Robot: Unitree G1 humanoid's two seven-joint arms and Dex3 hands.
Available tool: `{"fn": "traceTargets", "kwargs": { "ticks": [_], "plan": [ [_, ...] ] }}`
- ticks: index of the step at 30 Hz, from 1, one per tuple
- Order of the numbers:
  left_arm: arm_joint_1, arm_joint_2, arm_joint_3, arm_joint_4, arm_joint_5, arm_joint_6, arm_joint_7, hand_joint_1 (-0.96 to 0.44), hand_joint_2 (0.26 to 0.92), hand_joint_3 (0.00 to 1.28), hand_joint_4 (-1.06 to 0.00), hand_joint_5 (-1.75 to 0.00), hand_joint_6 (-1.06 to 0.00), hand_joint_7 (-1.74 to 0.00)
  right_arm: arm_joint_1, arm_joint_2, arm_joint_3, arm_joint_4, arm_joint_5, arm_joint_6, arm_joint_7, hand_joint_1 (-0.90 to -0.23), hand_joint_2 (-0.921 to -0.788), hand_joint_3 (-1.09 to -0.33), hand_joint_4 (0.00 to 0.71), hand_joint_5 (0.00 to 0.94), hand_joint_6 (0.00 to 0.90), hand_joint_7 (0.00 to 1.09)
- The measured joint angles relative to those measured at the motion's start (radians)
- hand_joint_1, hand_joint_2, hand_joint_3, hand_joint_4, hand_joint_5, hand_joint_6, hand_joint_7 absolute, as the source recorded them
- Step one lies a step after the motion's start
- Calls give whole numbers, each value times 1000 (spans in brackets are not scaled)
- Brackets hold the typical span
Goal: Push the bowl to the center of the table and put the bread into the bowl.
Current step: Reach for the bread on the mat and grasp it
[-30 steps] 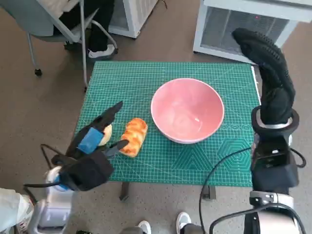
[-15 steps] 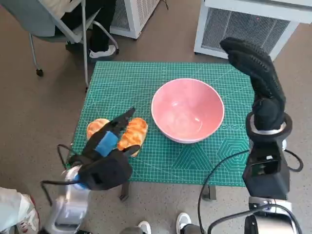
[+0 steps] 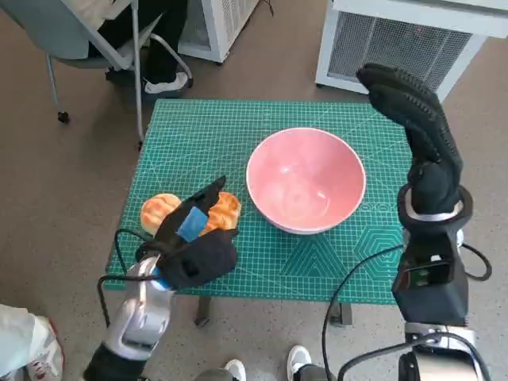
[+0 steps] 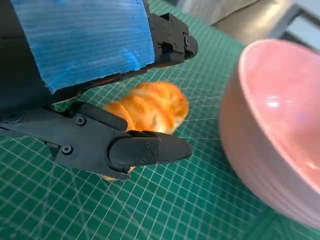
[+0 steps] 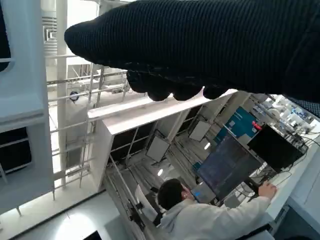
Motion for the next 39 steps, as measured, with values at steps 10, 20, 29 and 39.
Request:
{"fn": "traceTargets", "kwargs": {
  "ticks": [10,20,29,39],
  "plan": [
    [-49,-34,-16,155,23,-10,80,-562,921,244,-350,-66,-204,-71,14,-1,6,-2,2,0,-1,-552,-921,-824,297,14,-1,664],
    [-75,-40,-18,239,42,-68,168,-283,921,65,-400,-881,-417,-246,22,-5,18,-3,34,2,0,-541,-921,-826,298,12,-1,663],
    [-72,-38,5,268,41,-160,248,40,891,201,-564,-1351,-557,-1055,24,-7,30,-5,35,2,0,-543,-921,-819,298,10,-1,662],
    [-54,-29,48,270,10,-263,274,2,915,97,-700,-1214,-572,-1165,24,-8,35,-3,40,1,2,-542,-921,-813,298,9,-1,661]
  ]
}}
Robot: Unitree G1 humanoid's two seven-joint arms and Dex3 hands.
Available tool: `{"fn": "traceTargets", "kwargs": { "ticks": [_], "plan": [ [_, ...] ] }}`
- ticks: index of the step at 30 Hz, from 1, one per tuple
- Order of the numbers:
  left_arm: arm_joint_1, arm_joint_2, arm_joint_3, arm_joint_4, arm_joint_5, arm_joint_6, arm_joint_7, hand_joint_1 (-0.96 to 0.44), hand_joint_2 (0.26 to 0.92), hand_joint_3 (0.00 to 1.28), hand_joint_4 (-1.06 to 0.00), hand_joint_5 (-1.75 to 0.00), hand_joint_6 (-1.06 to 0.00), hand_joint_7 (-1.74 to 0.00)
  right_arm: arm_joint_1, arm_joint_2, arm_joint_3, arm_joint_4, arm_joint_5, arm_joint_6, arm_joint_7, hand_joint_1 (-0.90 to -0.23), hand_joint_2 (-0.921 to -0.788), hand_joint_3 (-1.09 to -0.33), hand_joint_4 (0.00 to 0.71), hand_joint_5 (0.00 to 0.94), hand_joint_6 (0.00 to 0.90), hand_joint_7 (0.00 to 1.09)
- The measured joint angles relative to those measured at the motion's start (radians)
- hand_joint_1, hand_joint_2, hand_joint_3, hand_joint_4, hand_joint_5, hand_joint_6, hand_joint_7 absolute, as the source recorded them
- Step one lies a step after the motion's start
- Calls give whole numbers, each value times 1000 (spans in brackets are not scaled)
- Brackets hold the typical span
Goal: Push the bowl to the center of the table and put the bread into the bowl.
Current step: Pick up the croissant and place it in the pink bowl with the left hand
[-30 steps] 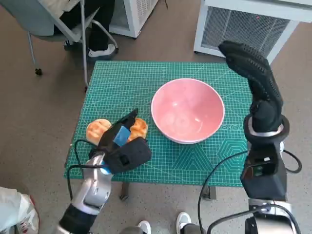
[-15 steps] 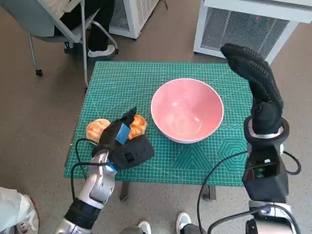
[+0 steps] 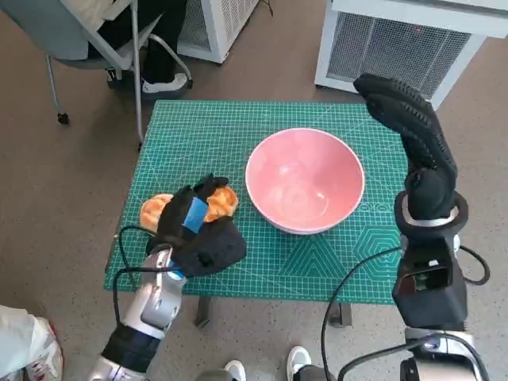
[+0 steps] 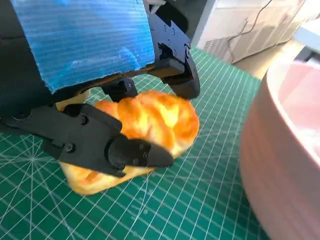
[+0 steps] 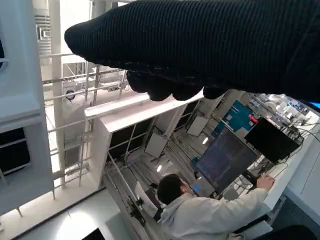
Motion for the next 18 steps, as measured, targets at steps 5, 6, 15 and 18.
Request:
{"fn": "traceTargets", "kwargs": {
  "ticks": [5,6,15,18],
  "plan": [
    [17,5,25,-18,-2,-25,9,1,919,75,-717,-1181,-584,-1166,0,0,3,4,5,-1,4,-548,-921,-812,299,9,-1,661],
    [21,6,30,-26,-2,-27,9,1,919,72,-720,-1182,-589,-1158,0,0,3,5,6,-2,6,-549,-921,-811,299,8,-1,661],
    [56,15,103,-218,-2,-36,23,1,916,36,-778,-1133,-631,-1099,2,-2,5,5,33,-2,16,-539,-921,-812,299,7,-1,661],
    [55,18,130,-291,-1,-61,43,1,915,31,-788,-1125,-638,-1090,4,-2,5,5,33,-2,17,-534,-921,-813,299,7,-1,660]
  ]
}}
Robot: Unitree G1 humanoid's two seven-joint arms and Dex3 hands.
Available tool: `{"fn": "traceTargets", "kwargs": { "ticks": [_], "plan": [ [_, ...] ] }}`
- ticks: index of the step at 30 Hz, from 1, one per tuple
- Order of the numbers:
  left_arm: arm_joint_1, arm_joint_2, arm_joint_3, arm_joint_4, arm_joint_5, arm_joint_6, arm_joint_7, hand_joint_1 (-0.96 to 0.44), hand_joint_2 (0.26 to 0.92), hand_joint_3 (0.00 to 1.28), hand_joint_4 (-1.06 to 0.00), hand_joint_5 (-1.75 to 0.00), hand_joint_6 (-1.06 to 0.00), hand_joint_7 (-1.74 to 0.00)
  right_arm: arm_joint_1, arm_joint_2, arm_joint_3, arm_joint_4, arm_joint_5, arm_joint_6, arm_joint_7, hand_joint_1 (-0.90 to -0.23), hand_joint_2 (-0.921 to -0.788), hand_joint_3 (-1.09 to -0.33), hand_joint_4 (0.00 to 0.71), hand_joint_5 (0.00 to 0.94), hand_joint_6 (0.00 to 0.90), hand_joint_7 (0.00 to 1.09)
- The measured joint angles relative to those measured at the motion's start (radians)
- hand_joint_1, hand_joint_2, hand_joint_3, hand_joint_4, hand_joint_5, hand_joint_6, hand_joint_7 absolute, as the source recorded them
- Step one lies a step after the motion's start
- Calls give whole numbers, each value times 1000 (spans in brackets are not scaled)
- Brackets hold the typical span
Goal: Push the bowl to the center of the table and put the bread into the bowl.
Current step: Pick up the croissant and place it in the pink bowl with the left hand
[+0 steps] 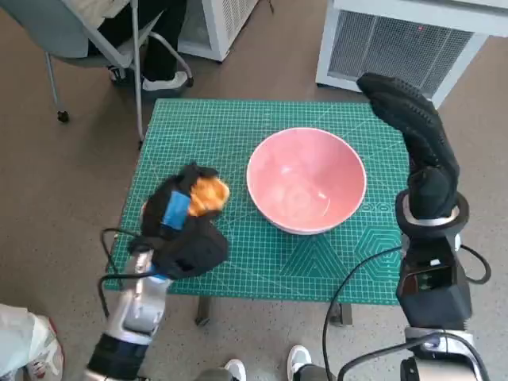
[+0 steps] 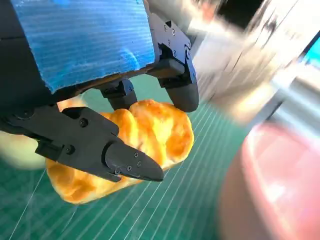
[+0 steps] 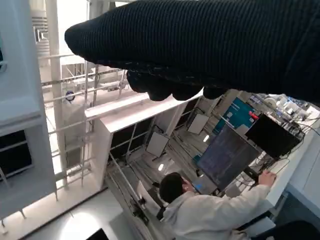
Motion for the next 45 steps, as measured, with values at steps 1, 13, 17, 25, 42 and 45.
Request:
{"fn": "traceTargets", "kwargs": {
  "ticks": [1,13,17,25,42,45],
  "plan": [
    [-2,1,8,-20,0,-11,7,1,915,30,-789,-1124,-639,-1090,1,0,0,0,0,0,0,-533,-921,-813,299,7,-1,660],
    [-97,-1,40,-130,2,-95,18,0,910,20,-809,-1106,-664,-1057,17,-2,-7,-5,-1,0,0,-534,-921,-814,300,7,-1,667],
    [-154,-5,29,-130,1,-108,6,0,909,20,-815,-1090,-658,-1076,22,-3,-12,-11,-1,0,-1,-534,-921,-814,301,7,-1,668],
    [-307,-27,-33,-85,-18,-139,-79,1,909,18,-818,-1067,-658,-1096,30,-3,-16,-21,-6,0,-6,-531,-921,-816,301,6,-1,669],
    [-578,-82,-190,546,-86,-426,-238,-1,920,80,-701,-1078,-583,-1292,40,-3,-29,-42,-40,4,-20,-537,-921,-816,302,6,-1,670],
    [-620,-91,-208,675,-87,-479,-263,0,920,97,-671,-1100,-576,-1309,42,-4,-30,-49,-40,11,-20,-532,-921,-817,303,6,-1,671]
  ]
}}
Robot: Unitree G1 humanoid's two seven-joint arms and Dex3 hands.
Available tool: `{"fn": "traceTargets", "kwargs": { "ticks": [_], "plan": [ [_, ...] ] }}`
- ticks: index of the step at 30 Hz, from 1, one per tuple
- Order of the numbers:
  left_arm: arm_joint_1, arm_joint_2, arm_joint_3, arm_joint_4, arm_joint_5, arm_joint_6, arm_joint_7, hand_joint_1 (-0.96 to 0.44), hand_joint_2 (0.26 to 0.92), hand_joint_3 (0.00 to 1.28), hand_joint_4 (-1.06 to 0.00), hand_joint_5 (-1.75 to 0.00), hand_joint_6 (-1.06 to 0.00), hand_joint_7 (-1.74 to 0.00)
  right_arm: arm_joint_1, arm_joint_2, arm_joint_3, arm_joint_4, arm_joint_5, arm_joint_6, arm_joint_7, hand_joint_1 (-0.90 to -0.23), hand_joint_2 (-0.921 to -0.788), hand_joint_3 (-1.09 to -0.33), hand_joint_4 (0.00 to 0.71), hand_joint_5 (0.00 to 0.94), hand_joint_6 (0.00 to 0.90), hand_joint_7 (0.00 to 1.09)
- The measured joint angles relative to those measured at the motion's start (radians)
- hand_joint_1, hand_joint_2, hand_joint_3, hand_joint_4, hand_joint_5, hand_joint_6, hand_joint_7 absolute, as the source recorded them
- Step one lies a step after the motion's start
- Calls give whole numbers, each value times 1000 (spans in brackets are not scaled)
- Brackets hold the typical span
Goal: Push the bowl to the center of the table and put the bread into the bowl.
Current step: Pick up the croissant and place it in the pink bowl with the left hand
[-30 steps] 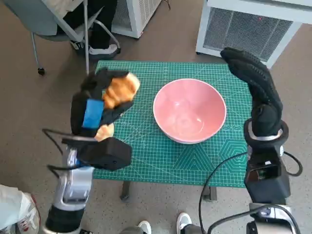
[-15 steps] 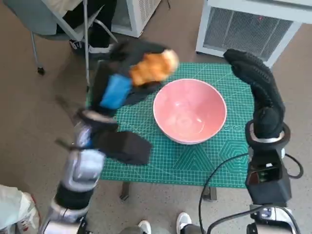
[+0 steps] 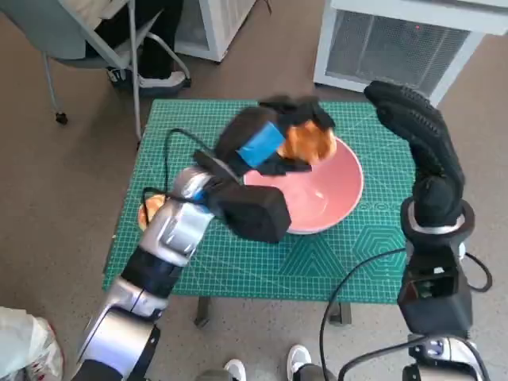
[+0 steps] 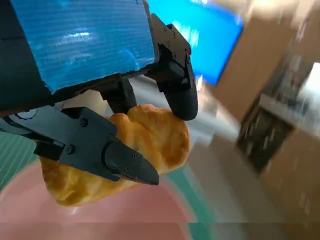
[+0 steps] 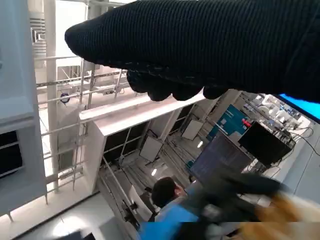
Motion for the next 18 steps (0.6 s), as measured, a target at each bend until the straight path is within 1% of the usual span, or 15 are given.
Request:
{"fn": "traceTargets", "kwargs": {
  "ticks": [2,5,6,7,8,9,10,11,12,13,14,16,18],
  "plan": [
    [-34,-9,-14,102,0,-40,-22,0,920,105,-660,-1112,-570,-1315,6,0,-1,-14,0,8,0,-530,-921,-819,303,6,-1,670],
    [-67,-18,-24,197,0,-74,-45,0,920,118,-636,-1137,-563,-1323,19,0,-1,-31,-1,19,0,-528,-921,-820,303,6,-1,670],
    [-74,-21,-25,221,0,-80,-51,-1,921,164,-553,-1215,-541,-1347,23,0,-1,-35,-1,23,0,-528,-921,-820,303,5,-1,670],
    [-82,-25,-27,246,-2,-83,-66,-124,921,224,-437,-1031,-486,-1413,28,0,-2,-41,-1,27,0,-528,-921,-820,303,5,-1,670],
    [-91,-27,-30,267,-4,-82,-91,-168,921,246,-409,-938,-464,-1439,32,0,-2,-46,-2,31,0,-528,-921,-820,303,5,-1,670],
    [-99,-29,-34,282,-4,-79,-116,-168,901,229,-327,-677,-341,-1163,34,0,-2,-49,-2,34,0,-528,-921,-820,303,5,-1,670],
    [-107,-30,-41,297,-5,-70,-153,-168,904,188,-301,-461,-302,-912,36,0,-3,-53,-2,39,0,-529,-921,-820,303,5,-1,670],
    [-115,-32,-47,309,-4,-62,-181,-178,903,167,-257,-369,-264,-803,37,0,-3,-57,-3,43,0,-529,-921,-820,303,5,-1,670],
    [-120,-33,-52,316,-5,-43,-221,-192,904,131,-194,-236,-214,-636,38,0,-3,-63,-3,47,0,-530,-921,-819,303,5,-1,670],
    [-126,-34,-58,321,-4,-25,-257,-224,904,101,-132,-151,-167,-511,39,0,-3,-68,-3,50,0,-531,-921,-819,303,5,-1,670],
    [-129,-35,-62,321,-4,-4,-291,-255,903,80,-91,-96,-135,-428,39,0,-3,-73,-4,53,0,-531,-921,-819,303,5,-1,670],
    [-134,-34,-67,319,-4,33,-354,-294,903,60,-54,-49,-107,-353,40,0,-3,-82,-4,59,-1,-531,-921,-819,303,5,-1,670],
    [-134,-30,-68,308,-6,58,-397,-333,901,47,-27,-25,-94,-314,42,0,-3,-89,-5,63,-1,-531,-921,-819,303,5,-1,669]
  ]
}}
